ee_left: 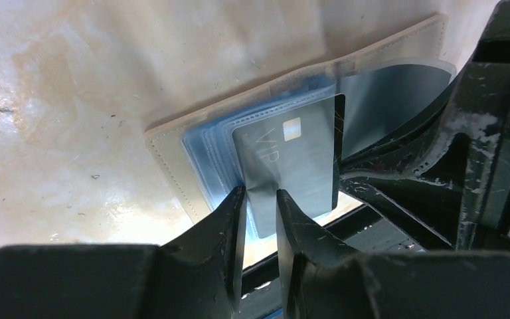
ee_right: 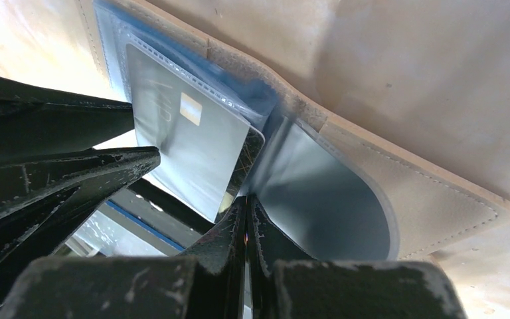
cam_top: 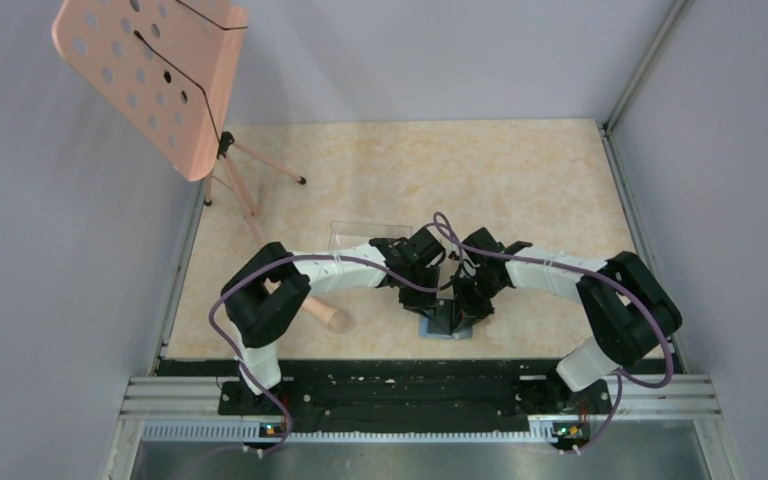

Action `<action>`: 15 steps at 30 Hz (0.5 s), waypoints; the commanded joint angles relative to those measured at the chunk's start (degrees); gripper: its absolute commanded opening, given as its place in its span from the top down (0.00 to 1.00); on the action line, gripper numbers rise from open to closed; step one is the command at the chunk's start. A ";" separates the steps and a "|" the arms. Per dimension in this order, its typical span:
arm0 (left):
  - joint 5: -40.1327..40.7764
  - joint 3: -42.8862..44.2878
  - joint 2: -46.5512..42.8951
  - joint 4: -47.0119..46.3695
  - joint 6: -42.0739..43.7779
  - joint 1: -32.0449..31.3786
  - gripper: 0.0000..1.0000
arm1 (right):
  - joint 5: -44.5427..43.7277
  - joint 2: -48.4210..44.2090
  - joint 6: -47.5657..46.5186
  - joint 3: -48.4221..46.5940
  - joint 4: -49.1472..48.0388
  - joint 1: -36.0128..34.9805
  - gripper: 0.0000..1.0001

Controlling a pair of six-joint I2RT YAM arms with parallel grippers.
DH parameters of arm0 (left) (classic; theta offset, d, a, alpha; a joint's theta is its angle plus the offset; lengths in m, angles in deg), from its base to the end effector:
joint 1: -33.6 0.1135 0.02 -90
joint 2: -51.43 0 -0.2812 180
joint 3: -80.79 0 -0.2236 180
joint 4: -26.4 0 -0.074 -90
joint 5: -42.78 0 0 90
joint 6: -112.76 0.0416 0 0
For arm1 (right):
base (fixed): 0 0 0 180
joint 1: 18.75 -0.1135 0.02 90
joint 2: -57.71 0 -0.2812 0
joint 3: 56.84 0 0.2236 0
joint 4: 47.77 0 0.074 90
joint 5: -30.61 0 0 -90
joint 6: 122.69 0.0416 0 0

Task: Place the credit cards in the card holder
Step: Turn over the card slot in the card holder.

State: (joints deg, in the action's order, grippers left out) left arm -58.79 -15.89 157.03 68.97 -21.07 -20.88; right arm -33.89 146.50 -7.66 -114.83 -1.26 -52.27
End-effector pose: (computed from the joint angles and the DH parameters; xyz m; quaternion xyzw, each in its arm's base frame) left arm 0.1973 -0.2908 0.1957 0.1120 0.9648 -0.2282 0.0672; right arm 0.1824 0.1423 0.1713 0.0961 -0.9649 -0.2440 0.0132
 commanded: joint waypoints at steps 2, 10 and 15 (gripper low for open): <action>-4.22 -0.10 -4.62 -6.97 -0.09 -0.80 0.73 | -1.17 1.65 -1.46 -0.57 -0.88 -0.30 1.00; -6.69 -2.67 -7.11 -11.31 -1.16 -0.89 0.70 | -1.14 1.39 -1.37 -0.91 -0.79 -0.23 1.00; -9.45 -2.53 -5.70 -12.65 -1.41 -1.16 0.66 | -0.75 1.49 -1.15 -1.24 -0.92 -0.25 1.00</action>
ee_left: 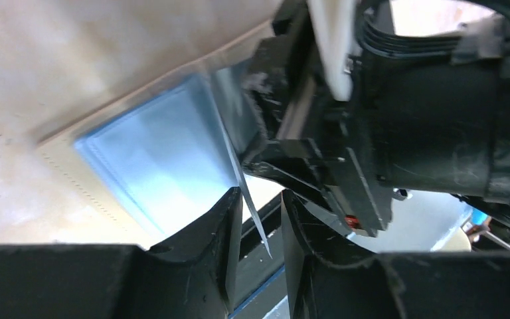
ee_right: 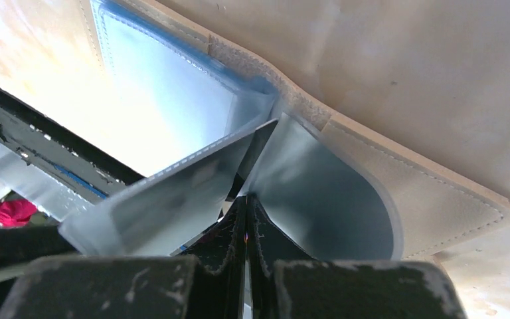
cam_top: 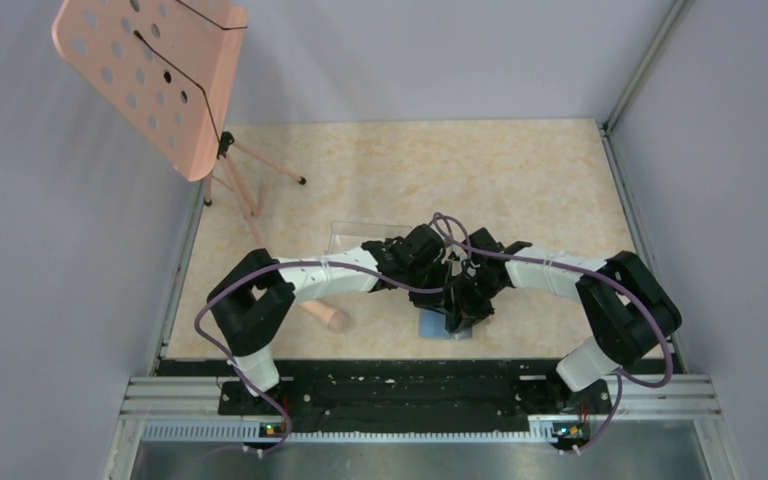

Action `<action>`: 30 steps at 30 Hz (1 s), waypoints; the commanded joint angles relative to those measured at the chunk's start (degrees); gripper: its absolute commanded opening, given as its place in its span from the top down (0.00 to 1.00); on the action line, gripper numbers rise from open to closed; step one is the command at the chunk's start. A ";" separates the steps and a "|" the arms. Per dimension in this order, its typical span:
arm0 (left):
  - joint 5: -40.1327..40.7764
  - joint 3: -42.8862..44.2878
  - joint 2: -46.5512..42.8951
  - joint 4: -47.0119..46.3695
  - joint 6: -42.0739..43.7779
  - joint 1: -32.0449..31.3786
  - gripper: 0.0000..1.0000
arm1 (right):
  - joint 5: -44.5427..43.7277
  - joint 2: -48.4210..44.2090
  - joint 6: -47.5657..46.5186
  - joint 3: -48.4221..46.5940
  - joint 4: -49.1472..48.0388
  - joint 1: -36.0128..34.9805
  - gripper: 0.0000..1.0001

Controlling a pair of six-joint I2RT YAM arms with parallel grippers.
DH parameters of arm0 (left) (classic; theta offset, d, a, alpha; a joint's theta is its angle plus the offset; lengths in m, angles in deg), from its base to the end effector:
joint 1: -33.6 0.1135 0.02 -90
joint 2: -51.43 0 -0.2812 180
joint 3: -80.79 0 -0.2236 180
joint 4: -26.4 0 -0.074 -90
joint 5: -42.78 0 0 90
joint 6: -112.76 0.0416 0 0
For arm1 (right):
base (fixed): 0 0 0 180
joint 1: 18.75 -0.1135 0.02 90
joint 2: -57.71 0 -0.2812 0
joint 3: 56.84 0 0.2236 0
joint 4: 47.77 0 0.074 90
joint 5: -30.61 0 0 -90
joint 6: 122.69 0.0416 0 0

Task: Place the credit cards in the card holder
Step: Turn over the card slot in the card holder.

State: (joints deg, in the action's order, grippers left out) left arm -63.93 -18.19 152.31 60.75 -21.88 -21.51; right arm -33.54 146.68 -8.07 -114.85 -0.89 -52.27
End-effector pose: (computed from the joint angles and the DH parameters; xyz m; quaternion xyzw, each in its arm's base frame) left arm 0.1904 -0.2939 0.2213 0.1304 0.9335 -0.3216 0.0902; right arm 0.1819 0.1422 0.1707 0.0988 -0.9644 -0.2446 0.0178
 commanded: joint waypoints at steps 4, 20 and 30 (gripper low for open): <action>-4.23 0.52 0.73 -3.15 -0.63 -0.60 0.67 | -0.54 1.22 -0.57 -1.74 -1.25 -0.26 1.00; 12.91 2.65 -3.48 16.97 0.32 -0.33 1.00 | -0.51 -3.94 0.50 -4.37 -0.03 1.09 1.00; 11.10 6.50 -2.00 19.83 0.39 -0.64 0.97 | 1.12 -4.85 0.58 -1.98 -0.96 3.82 1.00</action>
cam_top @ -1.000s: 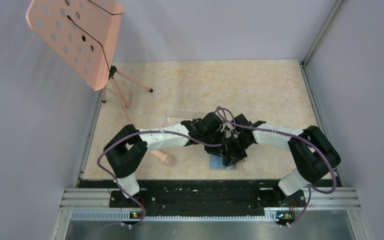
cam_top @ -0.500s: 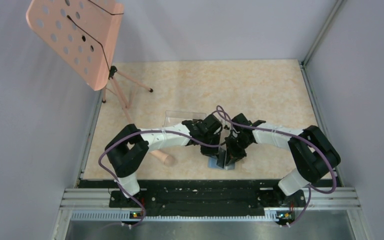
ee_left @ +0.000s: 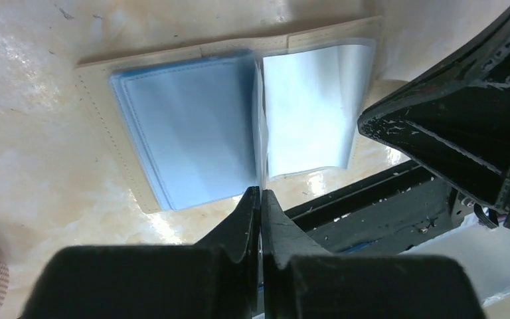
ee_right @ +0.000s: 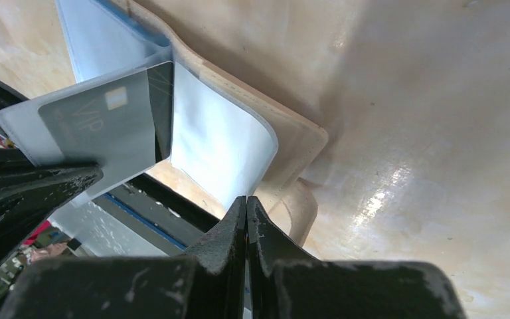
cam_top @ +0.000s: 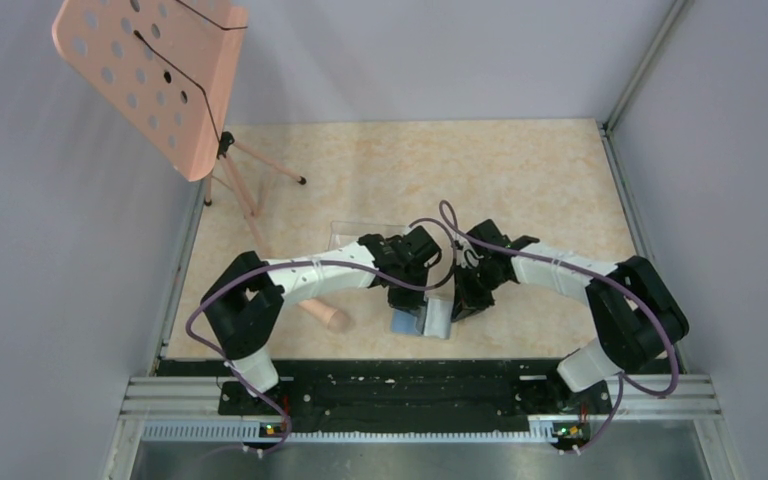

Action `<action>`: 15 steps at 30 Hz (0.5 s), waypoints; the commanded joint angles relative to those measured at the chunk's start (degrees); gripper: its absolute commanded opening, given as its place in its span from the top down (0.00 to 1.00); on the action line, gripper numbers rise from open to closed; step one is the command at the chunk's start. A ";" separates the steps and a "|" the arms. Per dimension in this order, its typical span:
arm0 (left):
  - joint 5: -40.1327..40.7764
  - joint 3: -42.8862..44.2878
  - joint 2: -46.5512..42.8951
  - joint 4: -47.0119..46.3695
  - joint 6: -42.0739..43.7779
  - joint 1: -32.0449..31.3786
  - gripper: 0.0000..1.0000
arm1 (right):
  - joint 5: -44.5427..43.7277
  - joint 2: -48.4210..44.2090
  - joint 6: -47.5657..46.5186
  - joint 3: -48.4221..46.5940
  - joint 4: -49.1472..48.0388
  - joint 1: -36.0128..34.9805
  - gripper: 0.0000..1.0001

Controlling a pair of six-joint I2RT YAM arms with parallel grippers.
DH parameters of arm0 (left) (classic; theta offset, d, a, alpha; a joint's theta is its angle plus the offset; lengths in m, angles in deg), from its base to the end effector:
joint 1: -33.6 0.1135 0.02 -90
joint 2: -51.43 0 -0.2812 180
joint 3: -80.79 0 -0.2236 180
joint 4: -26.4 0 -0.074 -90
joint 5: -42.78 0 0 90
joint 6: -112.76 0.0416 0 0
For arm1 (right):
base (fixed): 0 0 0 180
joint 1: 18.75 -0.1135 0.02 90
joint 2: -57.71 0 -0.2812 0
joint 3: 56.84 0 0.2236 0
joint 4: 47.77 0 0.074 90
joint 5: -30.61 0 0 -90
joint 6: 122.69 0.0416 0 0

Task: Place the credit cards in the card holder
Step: Turn over the card slot in the card holder.

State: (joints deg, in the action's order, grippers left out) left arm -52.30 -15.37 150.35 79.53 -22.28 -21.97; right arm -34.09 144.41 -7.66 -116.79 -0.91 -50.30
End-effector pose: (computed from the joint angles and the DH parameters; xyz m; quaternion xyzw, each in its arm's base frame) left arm 0.1792 -0.2680 0.2259 0.0984 0.9761 -0.1731 0.0871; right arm 0.1909 0.1381 0.1865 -0.0861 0.9624 0.2568 0.0197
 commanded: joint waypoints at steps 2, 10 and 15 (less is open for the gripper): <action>-2.82 5.32 1.55 -0.06 0.95 -0.47 0.87 | 4.92 -3.75 1.28 0.42 -2.07 3.89 1.00; -10.65 9.28 6.39 -4.77 1.78 -1.56 0.59 | 13.19 -10.95 3.19 -0.54 -2.25 13.88 1.00; -12.96 9.90 10.10 -5.62 2.09 -1.58 0.56 | 14.03 -12.27 1.95 -1.61 0.05 16.66 1.00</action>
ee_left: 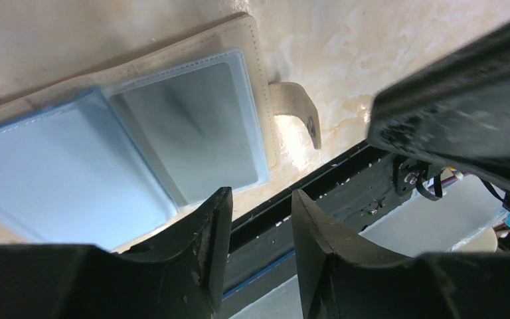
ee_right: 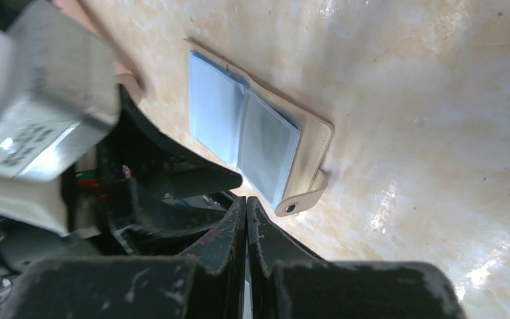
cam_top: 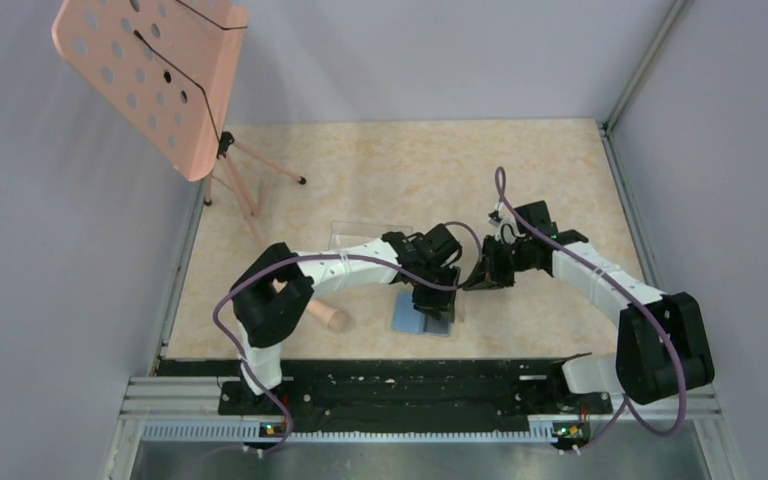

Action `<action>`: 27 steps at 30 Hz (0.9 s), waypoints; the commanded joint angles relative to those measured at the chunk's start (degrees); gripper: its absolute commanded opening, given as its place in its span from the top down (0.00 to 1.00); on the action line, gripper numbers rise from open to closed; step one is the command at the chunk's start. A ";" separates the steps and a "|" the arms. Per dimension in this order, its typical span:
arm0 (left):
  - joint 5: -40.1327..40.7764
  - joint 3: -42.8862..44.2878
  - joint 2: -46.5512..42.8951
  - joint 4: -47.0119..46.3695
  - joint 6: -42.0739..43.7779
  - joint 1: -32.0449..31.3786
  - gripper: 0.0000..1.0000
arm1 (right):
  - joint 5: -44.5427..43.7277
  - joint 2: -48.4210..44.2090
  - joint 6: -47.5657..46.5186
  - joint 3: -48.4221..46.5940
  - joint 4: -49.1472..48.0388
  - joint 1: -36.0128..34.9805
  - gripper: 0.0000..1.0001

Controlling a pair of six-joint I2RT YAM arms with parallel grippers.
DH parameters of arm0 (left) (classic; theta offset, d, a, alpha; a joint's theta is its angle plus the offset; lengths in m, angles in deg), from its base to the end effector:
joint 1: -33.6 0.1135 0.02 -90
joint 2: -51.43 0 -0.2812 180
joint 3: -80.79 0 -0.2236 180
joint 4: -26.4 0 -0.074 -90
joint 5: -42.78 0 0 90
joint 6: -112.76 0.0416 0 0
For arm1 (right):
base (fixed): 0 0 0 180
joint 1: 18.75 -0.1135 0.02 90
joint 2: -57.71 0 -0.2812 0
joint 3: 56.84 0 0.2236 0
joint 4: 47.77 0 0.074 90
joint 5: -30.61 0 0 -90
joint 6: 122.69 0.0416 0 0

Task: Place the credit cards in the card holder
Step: Turn over the card slot in the card holder, then pick up the credit card from the storage box.

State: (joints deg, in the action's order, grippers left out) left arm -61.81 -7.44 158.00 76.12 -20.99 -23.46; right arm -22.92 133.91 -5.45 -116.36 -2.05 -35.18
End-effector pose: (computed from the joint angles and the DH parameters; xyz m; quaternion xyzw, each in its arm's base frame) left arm 0.1900 -0.3125 0.2228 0.1399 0.9577 -0.2475 0.0440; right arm 0.2010 0.0851 0.2272 0.0126 0.9253 0.3663 0.0973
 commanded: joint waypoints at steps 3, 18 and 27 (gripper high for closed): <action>-4.94 2.13 3.87 -3.17 0.92 -0.13 0.56 | 3.08 -1.86 -0.44 -1.62 1.22 1.88 1.00; -9.72 -14.52 -13.56 -29.73 -2.49 3.45 0.46 | 2.51 1.44 -2.58 -3.14 1.28 1.79 0.92; -12.98 -29.46 -24.75 -42.36 -8.88 16.27 0.46 | 2.25 8.87 -1.27 -9.64 -1.43 -0.65 0.73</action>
State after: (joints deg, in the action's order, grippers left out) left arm -72.52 -32.61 137.36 42.13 -26.43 -12.22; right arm -21.35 140.10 -6.98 -121.45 -0.10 -34.52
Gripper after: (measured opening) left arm 0.539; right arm 0.245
